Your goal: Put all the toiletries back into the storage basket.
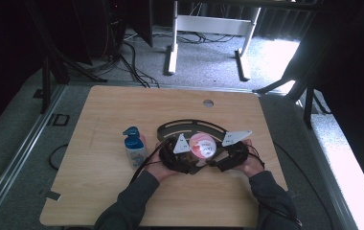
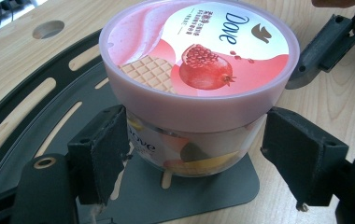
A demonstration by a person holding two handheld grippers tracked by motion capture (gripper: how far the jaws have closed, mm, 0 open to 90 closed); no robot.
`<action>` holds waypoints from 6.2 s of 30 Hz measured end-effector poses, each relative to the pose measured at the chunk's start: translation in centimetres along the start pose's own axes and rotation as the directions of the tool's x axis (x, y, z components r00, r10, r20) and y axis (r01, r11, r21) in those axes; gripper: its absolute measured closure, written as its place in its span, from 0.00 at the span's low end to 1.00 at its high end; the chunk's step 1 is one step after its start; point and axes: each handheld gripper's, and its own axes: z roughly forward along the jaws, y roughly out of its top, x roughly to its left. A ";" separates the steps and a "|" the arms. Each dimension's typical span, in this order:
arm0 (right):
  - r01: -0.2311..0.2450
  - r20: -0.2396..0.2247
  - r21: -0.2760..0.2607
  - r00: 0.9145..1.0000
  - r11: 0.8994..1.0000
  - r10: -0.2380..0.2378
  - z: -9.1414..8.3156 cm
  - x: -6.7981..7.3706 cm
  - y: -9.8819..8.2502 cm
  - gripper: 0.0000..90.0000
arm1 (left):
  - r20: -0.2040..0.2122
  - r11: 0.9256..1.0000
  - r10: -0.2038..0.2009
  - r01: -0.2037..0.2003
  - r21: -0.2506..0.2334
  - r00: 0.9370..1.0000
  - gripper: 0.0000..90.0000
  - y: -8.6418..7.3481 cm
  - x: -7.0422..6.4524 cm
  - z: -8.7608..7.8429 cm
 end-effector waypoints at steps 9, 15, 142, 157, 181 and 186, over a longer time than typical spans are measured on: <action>0.002 0.004 0.016 1.000 1.000 -0.002 0.1 -0.7 0.1 0.21 | -0.004 1.000 0.001 -0.001 -0.001 1.000 0.26 0.1 0.4 0.6; -0.006 0.002 0.023 1.000 1.000 0.006 0.1 -1.2 -0.1 0.21 | -0.003 1.000 0.003 -0.003 0.001 1.000 0.26 0.3 0.5 1.1; -0.333 0.369 0.015 0.878 0.943 0.304 -1.9 -8.9 -3.6 1.00 | -0.133 0.989 -0.118 0.128 0.071 0.984 0.99 3.5 1.8 8.6; -0.345 0.375 -0.015 0.868 0.939 0.325 -2.6 -8.3 -4.3 0.95 | -0.107 0.984 -0.117 0.130 0.123 0.987 0.81 2.5 1.4 8.4; -0.300 0.344 -0.050 0.890 0.953 0.298 -2.7 -4.0 -5.8 0.89 | -0.102 0.976 -0.074 0.093 0.195 0.992 0.99 -1.0 0.4 5.4; -0.300 0.340 -0.052 0.892 0.952 0.300 -2.8 -3.6 -6.0 0.89 | -0.099 0.975 -0.070 0.089 0.201 0.993 1.00 -1.3 0.3 5.1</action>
